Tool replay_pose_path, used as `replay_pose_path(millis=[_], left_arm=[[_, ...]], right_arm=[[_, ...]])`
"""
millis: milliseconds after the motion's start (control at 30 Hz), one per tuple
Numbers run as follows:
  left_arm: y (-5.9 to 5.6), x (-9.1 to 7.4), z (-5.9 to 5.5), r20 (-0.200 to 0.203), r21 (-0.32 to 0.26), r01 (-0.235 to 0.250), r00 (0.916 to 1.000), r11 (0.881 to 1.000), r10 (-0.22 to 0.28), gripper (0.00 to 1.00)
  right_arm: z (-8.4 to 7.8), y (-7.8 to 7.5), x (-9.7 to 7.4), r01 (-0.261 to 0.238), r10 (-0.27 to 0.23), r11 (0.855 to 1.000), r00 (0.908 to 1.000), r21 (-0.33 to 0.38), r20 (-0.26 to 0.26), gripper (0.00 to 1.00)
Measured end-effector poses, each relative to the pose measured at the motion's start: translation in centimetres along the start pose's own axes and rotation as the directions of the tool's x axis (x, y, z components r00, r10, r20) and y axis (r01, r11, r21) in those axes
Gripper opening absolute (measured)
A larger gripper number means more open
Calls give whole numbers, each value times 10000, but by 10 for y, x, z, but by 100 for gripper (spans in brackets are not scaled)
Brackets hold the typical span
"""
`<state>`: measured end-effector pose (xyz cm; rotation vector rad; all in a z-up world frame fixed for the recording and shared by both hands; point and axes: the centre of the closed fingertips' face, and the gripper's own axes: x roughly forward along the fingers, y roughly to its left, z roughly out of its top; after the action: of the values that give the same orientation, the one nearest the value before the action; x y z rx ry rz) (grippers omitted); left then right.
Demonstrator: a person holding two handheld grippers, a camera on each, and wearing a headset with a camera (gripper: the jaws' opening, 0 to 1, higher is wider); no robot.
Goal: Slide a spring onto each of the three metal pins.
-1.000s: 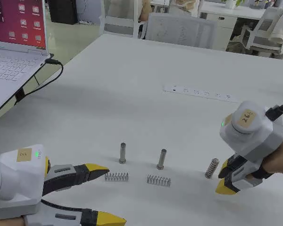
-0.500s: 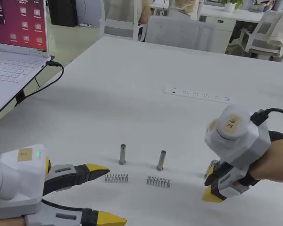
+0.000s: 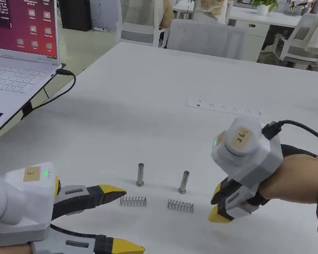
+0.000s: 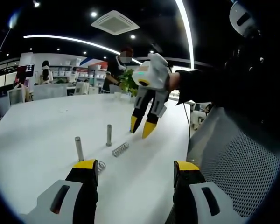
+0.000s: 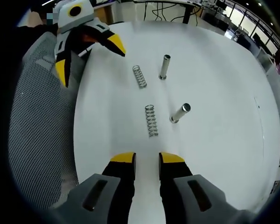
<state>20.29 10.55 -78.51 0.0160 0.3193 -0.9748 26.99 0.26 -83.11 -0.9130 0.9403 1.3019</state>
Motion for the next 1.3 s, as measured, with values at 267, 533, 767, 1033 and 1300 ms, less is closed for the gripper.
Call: replay_pose_path(millis=[267, 533, 767, 1033, 1300], left_arm=[[0, 1, 0, 5, -22, -26, 10000, 10000, 26, 61], [0, 0, -1, -16, -75, -78, 10000, 9999, 78, 61], [1, 0, -1, -21, -87, -105, 9999, 9999, 105, 61], [3, 0, 0, -4, -91, -135, 9999, 9999, 135, 61], [4, -1, -1, 11, -117, -185, 9998, 9998, 185, 61]], right_arm=[[13, -6, 10, -71, 75, 9996, 9999, -262, 154, 18], [18, -7, 23, -183, 186, 9983, 9998, -560, 57, 17], [21, -7, 30, -273, 276, 9977, 9996, -626, 47, 15], [19, -6, 37, -304, 286, 9956, 9994, -889, -211, 14], [19, -6, 39, -245, 207, 9924, 9993, -1205, -325, 11]])
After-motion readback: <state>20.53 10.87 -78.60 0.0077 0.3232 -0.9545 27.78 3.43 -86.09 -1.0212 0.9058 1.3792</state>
